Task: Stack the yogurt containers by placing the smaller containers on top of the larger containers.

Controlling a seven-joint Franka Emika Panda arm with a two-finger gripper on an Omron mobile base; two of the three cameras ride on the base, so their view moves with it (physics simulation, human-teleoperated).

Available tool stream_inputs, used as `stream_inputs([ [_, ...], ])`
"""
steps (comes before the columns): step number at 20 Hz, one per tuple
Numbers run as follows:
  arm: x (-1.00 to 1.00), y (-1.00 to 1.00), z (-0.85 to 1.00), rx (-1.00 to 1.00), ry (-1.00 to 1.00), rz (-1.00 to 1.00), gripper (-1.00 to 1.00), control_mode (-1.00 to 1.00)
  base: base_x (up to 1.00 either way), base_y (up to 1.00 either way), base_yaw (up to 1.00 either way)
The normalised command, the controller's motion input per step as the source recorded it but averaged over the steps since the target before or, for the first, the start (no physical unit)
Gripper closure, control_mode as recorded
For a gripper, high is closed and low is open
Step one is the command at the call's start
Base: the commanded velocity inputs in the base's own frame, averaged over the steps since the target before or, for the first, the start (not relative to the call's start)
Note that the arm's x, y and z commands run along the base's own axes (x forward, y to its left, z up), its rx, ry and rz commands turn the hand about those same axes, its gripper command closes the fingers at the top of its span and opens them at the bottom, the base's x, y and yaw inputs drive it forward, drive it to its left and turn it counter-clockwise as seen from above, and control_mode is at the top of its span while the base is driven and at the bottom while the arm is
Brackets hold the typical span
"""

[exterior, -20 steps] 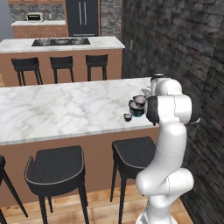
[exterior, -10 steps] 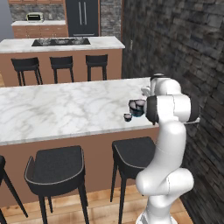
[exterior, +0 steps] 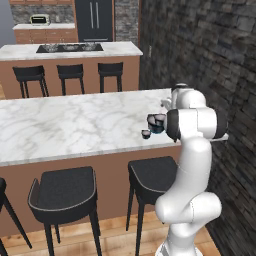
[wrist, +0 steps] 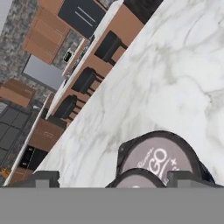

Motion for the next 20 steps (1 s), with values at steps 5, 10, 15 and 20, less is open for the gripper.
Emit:
stream_inputs([
  [5,-0.14,0.00,0.31,0.02,-0.02,-0.01,-1.00,-1.00,0.00,0.00,0.00],
  [10,-0.36,0.01,0.41,0.00,-0.04,0.00,-1.00,-1.00,0.00,0.00,0.00],
  [15,-0.43,0.00,0.44,0.00,-0.03,0.00,-1.00,-1.00,0.00,0.00,0.00],
  [20,-0.37,0.06,0.26,-0.06,0.01,0.01,-1.00,-1.00,0.00,0.00,0.00],
])
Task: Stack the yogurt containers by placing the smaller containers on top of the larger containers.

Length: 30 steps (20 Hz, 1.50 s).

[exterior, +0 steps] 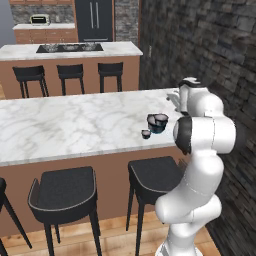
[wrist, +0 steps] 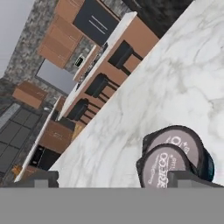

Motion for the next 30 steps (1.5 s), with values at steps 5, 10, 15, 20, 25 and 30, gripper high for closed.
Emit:
stream_inputs([
  [5,-0.46,0.10,0.16,-0.11,0.00,0.05,-1.00,-1.00,0.00,0.00,0.00],
  [10,-0.39,0.22,0.13,-0.15,0.00,0.05,-1.00,-1.00,0.00,0.00,0.00],
  [15,-0.35,0.29,0.04,-0.20,0.02,0.07,-1.00,-1.00,0.00,0.00,0.00],
  [20,-0.24,0.40,0.06,-0.23,0.06,0.07,-1.00,-1.00,0.00,0.00,0.00],
  [25,-0.10,0.60,0.01,-0.27,0.09,0.03,-1.00,-1.00,0.00,0.00,0.00],
  [30,0.02,0.57,0.00,-0.21,0.09,-0.01,-1.00,-1.00,0.00,0.00,0.00],
])
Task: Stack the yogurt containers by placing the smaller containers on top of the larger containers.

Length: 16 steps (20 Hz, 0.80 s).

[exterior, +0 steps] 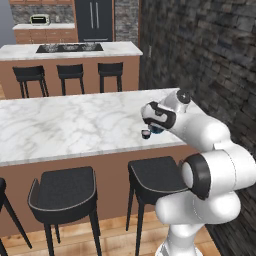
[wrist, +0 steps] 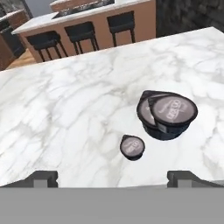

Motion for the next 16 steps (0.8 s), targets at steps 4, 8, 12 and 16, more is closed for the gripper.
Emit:
stream_inputs([
  [4,0.06,0.47,0.00,-0.21,0.09,-0.04,-1.00,-1.00,0.00,0.00,0.00],
  [8,0.07,0.37,-0.01,-0.22,0.07,-0.02,-1.00,-1.00,0.00,0.00,0.00],
  [12,0.00,0.02,-0.02,-0.05,0.00,0.00,-1.00,-1.00,0.00,0.00,0.00],
  [16,0.03,0.00,-0.20,-0.10,0.02,0.00,-1.00,-1.00,0.00,0.00,0.00],
])
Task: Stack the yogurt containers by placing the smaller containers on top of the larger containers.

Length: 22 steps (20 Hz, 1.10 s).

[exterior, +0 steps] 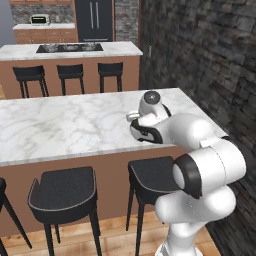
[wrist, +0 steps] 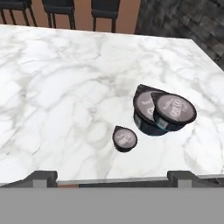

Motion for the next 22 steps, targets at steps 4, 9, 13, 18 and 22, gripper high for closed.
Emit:
stream_inputs([
  [4,0.13,0.00,-0.21,-0.08,0.02,0.00,-1.00,-1.00,0.00,0.00,0.00],
  [9,0.18,0.00,-0.26,-0.10,0.06,0.00,-1.00,-1.00,0.00,0.00,0.00],
  [13,0.18,0.00,-0.29,-0.11,0.10,0.00,-1.00,-1.00,0.00,0.00,0.00],
  [18,0.13,0.00,-0.24,-0.11,0.11,0.00,-1.00,-1.00,0.00,0.00,0.00],
  [22,0.06,0.00,-0.19,-0.09,0.10,0.00,-1.00,-1.00,0.00,0.00,0.00],
])
